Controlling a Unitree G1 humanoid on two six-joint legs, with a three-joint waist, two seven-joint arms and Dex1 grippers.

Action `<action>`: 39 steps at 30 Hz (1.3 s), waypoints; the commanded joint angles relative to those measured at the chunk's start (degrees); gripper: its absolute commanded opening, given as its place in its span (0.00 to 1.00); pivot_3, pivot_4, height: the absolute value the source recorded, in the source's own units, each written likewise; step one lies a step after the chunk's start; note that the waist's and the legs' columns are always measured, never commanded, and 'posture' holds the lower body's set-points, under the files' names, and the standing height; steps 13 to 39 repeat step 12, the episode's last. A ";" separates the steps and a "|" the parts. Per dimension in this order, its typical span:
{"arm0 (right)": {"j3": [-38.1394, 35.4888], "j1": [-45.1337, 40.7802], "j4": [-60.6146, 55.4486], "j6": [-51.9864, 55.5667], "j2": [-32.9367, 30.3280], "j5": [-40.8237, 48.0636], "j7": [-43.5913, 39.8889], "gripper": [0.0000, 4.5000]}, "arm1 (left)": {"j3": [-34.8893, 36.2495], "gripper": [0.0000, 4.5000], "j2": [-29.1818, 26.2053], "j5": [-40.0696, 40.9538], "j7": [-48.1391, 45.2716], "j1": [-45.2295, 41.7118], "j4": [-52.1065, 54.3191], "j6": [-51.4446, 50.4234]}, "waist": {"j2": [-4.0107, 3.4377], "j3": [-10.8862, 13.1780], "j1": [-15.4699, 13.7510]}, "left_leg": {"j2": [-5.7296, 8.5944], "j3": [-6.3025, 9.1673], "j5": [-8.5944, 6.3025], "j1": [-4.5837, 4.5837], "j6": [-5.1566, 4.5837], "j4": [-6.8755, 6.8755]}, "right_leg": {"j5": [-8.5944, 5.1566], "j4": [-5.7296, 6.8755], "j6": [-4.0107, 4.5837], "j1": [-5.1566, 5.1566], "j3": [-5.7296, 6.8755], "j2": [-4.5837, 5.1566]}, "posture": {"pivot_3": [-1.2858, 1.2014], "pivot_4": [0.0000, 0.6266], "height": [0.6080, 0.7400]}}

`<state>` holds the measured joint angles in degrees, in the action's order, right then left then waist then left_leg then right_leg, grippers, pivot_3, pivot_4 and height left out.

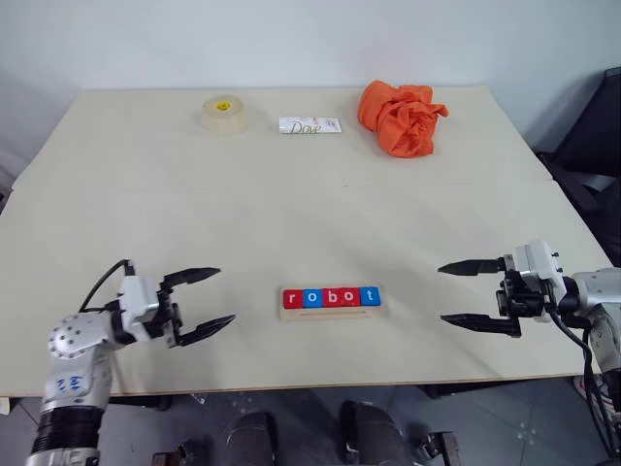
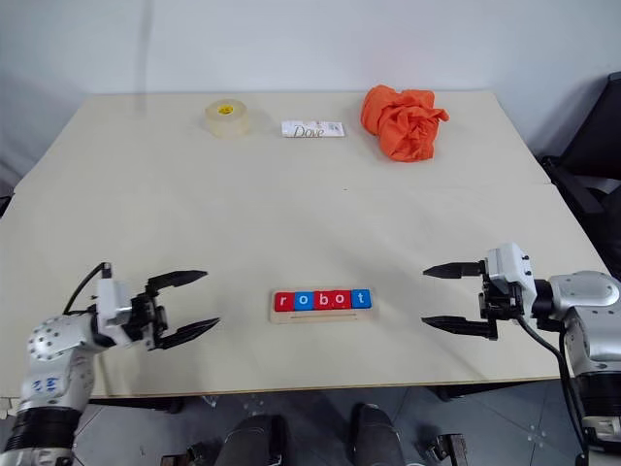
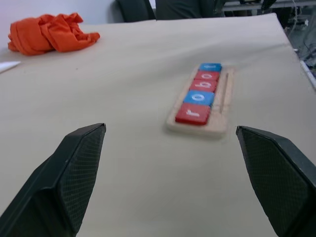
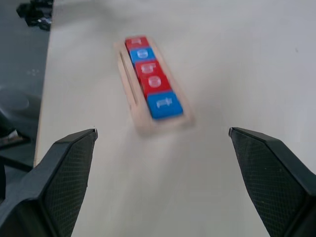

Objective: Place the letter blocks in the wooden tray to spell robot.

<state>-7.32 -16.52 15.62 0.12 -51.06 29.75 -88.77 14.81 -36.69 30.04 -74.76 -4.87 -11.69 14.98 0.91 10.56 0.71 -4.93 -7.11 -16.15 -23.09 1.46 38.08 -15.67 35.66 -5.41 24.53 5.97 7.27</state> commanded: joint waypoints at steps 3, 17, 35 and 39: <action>2.29 -5.84 5.21 -4.88 -0.95 3.12 -3.73 0.99 | 3.43 1.00 -0.63 2.77 -1.70 -0.40 -1.02 0.89 | -0.03 0.02 0.12 | 0.00 0.00 0.01 0.00 0.00 0.04 | 0.01 0.03 -0.01 -0.01 0.00 0.01 | 0.52 0.24 1.00; 5.99 -9.19 6.57 -5.23 -1.39 6.12 -3.73 0.99 | 4.74 1.00 0.51 3.10 -1.26 -2.08 -1.73 2.87 | -0.03 0.02 -0.25 | 0.01 0.00 0.01 -0.02 0.02 0.04 | 0.01 0.01 -0.01 0.00 0.00 0.02 | 0.52 0.24 1.00; 5.99 -9.19 6.57 -5.23 -1.39 6.12 -3.73 0.99 | 4.74 1.00 0.51 3.10 -1.26 -2.08 -1.73 2.87 | -0.03 0.02 -0.25 | 0.01 0.00 0.01 -0.02 0.02 0.04 | 0.01 0.01 -0.01 0.00 0.00 0.02 | 0.52 0.24 1.00; 5.99 -9.19 6.57 -5.23 -1.39 6.12 -3.73 0.99 | 4.74 1.00 0.51 3.10 -1.26 -2.08 -1.73 2.87 | -0.03 0.02 -0.25 | 0.01 0.00 0.01 -0.02 0.02 0.04 | 0.01 0.01 -0.01 0.00 0.00 0.02 | 0.52 0.24 1.00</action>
